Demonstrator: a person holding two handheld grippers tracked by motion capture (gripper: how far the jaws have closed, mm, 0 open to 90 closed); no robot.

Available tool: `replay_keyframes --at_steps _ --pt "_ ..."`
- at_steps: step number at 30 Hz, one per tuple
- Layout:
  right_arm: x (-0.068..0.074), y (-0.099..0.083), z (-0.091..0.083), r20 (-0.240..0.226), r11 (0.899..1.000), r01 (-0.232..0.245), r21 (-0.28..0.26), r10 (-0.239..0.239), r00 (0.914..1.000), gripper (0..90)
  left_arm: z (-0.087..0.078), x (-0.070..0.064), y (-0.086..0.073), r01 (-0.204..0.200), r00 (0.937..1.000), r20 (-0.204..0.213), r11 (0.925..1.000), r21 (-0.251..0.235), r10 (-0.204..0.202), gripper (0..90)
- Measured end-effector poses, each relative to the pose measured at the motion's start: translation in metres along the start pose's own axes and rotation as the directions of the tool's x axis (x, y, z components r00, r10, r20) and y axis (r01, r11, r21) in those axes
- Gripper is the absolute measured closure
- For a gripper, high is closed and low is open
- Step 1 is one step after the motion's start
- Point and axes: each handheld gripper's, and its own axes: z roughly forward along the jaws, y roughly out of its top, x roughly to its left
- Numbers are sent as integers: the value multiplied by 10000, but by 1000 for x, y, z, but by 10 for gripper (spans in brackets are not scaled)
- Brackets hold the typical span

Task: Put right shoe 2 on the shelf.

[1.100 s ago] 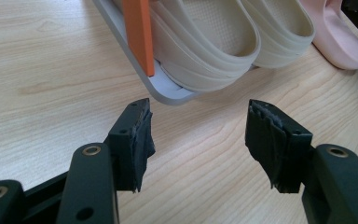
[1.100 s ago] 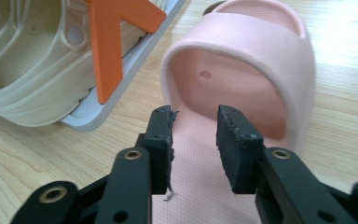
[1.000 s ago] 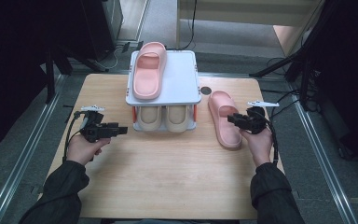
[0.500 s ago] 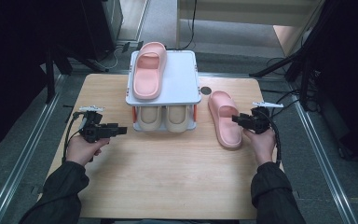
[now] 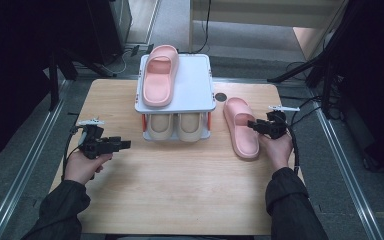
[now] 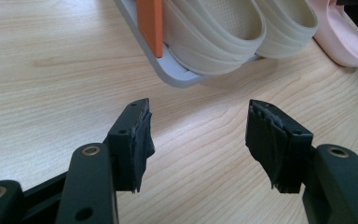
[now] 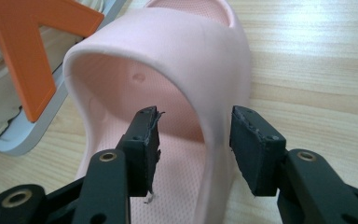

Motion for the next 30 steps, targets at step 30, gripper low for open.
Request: replay_keyframes --at_steps 30 --pt "-16 8 13 669 9963 -840 -154 848 9941 761 -15 6 -15 369 9984 -419 9986 -385 -385 411"
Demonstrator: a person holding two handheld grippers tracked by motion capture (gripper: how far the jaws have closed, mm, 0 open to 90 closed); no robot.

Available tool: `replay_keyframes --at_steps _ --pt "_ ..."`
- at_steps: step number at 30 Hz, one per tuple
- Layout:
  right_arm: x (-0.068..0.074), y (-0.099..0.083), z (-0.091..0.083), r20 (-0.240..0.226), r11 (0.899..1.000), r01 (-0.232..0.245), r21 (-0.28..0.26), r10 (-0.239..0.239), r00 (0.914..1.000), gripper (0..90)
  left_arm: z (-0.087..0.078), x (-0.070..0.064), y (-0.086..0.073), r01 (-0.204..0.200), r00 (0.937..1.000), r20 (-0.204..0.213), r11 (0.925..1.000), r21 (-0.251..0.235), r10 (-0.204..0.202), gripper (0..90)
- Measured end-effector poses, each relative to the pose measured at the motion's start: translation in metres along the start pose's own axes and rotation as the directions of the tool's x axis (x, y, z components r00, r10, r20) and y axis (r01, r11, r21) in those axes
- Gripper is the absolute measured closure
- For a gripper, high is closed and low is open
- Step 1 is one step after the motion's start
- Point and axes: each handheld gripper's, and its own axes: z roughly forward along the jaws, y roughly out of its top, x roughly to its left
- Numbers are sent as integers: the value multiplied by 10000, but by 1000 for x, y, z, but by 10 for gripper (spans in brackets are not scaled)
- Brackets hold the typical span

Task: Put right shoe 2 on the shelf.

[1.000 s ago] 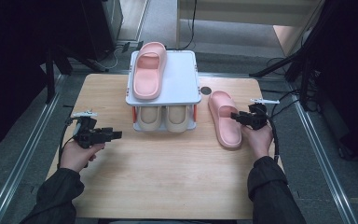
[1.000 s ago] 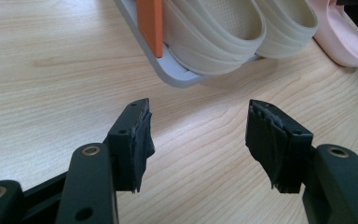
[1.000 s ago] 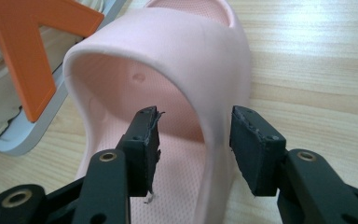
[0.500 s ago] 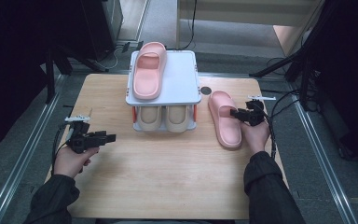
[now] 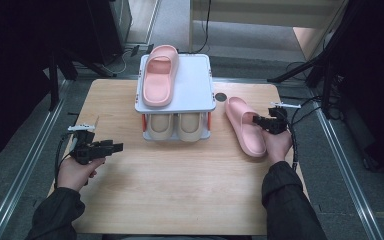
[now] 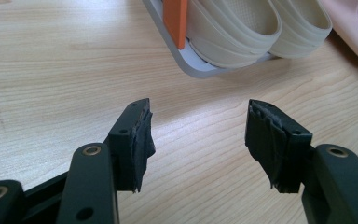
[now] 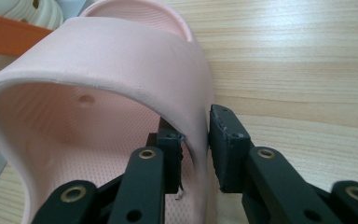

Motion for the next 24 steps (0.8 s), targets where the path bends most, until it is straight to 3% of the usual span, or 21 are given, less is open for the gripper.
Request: replay_keyframes --at_steps 5,13,18,21,24 --pt "-3 1 -1 -222 9989 -462 99 464 9987 806 0 1 0 3 10000 -3 10000 25 -3 411" --pt "7 5 -4 -185 9984 -549 166 552 9983 820 1 0 1 13 9999 112 10000 64 -14 410" --pt "17 15 -17 52 9995 -117 298 115 9999 816 2 -2 2 -22 9998 209 10000 34 21 411" --pt "21 20 -24 -37 9994 -240 234 241 9997 818 4 -3 4 -75 9997 243 10000 63 74 411" --pt "25 25 -26 208 9989 12 463 -22 9998 818 6 -3 5 -102 9995 296 9999 104 99 411"
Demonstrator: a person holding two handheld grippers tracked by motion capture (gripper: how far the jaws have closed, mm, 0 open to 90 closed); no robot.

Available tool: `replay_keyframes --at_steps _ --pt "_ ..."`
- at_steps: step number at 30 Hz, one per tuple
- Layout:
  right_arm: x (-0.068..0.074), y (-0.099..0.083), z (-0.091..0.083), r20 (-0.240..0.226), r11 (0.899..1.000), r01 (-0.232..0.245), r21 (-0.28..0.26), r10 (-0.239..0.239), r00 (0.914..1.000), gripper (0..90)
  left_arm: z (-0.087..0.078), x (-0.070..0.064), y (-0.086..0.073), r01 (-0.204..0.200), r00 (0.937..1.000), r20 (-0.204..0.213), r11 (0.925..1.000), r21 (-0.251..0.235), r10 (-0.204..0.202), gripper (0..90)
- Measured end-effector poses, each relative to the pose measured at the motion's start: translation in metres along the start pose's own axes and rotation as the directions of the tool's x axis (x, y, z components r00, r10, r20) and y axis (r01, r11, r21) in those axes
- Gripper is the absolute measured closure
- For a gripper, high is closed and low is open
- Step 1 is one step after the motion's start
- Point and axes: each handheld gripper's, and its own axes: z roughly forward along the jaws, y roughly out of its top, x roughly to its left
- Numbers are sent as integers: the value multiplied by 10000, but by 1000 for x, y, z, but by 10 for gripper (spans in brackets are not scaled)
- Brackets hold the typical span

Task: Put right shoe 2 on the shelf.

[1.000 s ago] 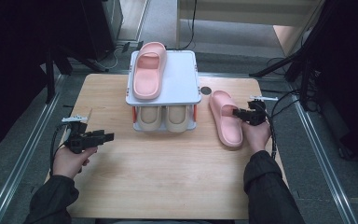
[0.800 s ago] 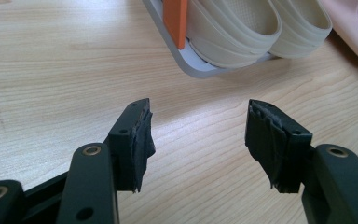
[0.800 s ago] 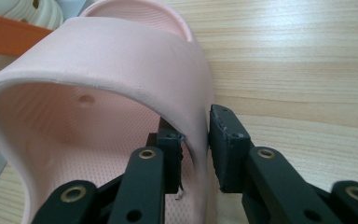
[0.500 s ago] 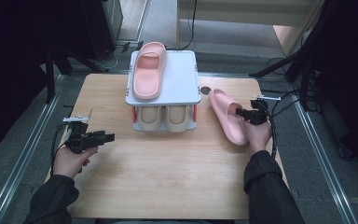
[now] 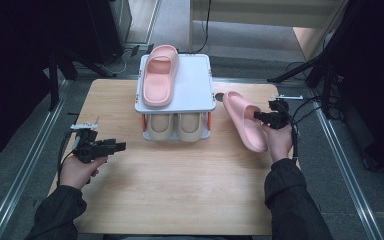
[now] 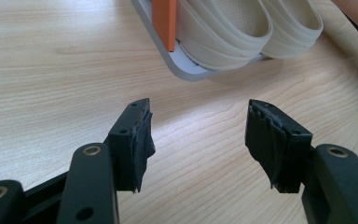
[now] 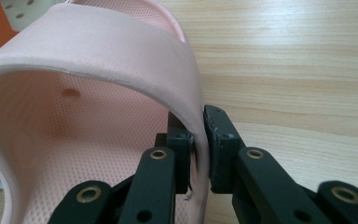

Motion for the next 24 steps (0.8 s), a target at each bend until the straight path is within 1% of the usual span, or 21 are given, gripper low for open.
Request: replay_keyframes --at_steps 1,2,4,5,7,10,12,14,16,21,24 --pt "1 2 -1 76 10000 29 64 -29 10000 818 1 0 0 -28 10000 -11 10000 21 28 411" --pt "1 4 -2 38 10000 16 94 -16 10000 817 1 -1 0 -15 10000 4 10000 46 15 411" --pt "2 7 -5 -28 9998 -131 122 131 9999 815 3 -1 1 -50 9999 99 9998 172 48 410" --pt "2 10 -6 -48 9999 -107 127 108 9999 813 4 -1 1 -33 9999 129 9997 246 30 409" --pt "4 15 -10 -63 9996 -262 76 263 9996 813 6 -1 1 -71 9999 135 9996 268 67 408" --pt "9 28 -18 -189 9999 -120 7 120 9997 813 8 -3 1 -139 9998 146 9994 303 135 407" --pt "13 37 -23 -218 10000 -56 56 57 9997 811 9 -4 1 -160 9997 163 9992 380 154 406" --pt "16 44 -27 -260 10000 8 33 -7 9997 810 10 -5 1 -261 9996 157 9987 431 254 406" --pt "19 53 -31 -250 10000 43 -10 -44 9997 809 11 -6 2 -232 9996 191 9987 454 223 405" --pt "28 74 -40 -293 9998 123 -180 -128 9995 804 12 -6 2 -453 9988 201 9975 535 443 405" --pt "37 87 -45 -219 9992 312 -231 -317 9993 798 12 -6 2 -420 9989 238 9981 444 410 405"
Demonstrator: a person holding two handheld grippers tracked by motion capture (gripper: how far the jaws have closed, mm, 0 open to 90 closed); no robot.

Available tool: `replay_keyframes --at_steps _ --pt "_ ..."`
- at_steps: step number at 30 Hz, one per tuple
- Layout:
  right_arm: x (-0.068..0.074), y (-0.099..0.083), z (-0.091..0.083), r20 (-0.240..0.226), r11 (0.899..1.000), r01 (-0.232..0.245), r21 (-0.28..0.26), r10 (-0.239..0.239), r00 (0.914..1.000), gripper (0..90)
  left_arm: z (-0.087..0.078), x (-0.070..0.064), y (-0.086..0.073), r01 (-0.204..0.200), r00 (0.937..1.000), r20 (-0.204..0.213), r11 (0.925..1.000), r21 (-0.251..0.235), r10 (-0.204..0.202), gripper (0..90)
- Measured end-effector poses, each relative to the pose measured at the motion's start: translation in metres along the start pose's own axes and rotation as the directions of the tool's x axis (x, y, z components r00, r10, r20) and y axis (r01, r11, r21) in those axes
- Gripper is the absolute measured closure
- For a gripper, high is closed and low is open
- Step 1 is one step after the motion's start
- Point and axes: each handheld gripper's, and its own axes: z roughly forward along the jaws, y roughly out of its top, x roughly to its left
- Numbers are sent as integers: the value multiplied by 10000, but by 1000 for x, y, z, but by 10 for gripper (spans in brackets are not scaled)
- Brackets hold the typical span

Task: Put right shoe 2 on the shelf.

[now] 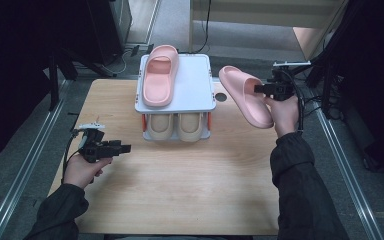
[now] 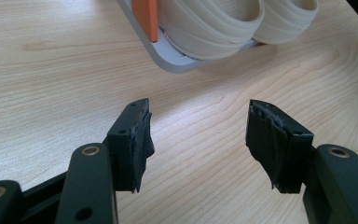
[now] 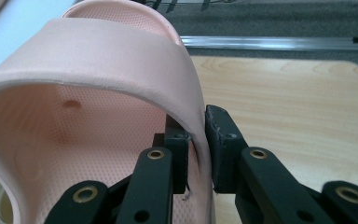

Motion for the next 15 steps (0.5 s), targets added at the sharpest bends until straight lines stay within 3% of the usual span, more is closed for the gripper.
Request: replay_keyframes --at_steps 6,15 --pt "19 18 -5 -392 9995 -72 -314 59 9992 800 0 -1 1 -80 10000 44 10000 48 80 405" --pt "54 45 0 -255 9992 -31 -411 20 9997 797 2 -2 3 -131 9999 105 9999 63 130 405"
